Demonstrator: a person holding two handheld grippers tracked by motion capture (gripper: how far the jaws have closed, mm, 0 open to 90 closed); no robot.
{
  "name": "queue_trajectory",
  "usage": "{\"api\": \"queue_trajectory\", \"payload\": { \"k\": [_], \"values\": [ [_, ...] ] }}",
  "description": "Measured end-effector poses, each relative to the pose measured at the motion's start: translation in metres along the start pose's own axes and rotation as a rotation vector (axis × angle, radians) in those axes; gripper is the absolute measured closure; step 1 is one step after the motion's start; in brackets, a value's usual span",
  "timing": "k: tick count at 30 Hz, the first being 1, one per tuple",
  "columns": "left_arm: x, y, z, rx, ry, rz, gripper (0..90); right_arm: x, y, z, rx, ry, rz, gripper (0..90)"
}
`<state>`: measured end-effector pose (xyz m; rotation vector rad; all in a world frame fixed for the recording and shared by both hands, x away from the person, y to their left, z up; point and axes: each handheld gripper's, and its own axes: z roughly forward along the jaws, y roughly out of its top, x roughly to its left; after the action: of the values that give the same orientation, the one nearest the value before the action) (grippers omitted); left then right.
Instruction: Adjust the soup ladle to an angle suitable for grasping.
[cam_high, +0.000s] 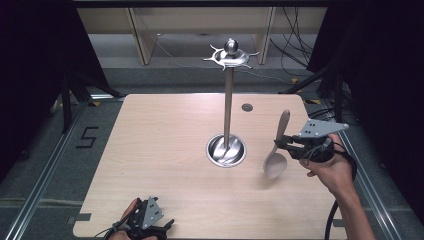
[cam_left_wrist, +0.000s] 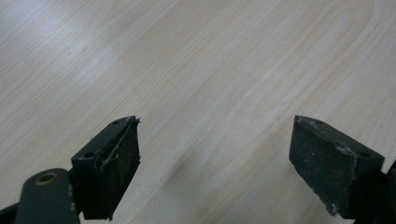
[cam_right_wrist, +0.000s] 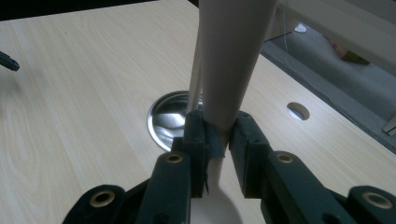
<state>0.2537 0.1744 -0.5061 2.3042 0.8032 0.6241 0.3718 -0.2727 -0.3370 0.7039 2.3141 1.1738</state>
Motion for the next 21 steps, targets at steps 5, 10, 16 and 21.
{"api": "queue_trajectory", "payload": {
  "k": [5, 10, 16, 21],
  "values": [
    [0.0, 0.0, 0.0, 0.0, 0.0, 0.001, 15.7, -0.002, 0.007, 0.001, 0.016, 0.002, -0.005, 77.4],
    [0.0, 0.0, 0.001, -0.002, -0.004, 0.0, 15.7, -0.002, 0.015, 0.003, 0.024, 0.007, -0.018, 77.3],
    [-0.001, 0.0, 0.0, 0.003, -0.018, 0.005, 15.7, -0.003, 0.02, 0.006, 0.019, -0.001, -0.026, 77.3],
    [0.001, 0.003, 0.0, -0.012, -0.022, 0.041, 15.6, -0.003, 0.025, 0.005, 0.03, -0.004, -0.017, 77.3]
  ]
}}
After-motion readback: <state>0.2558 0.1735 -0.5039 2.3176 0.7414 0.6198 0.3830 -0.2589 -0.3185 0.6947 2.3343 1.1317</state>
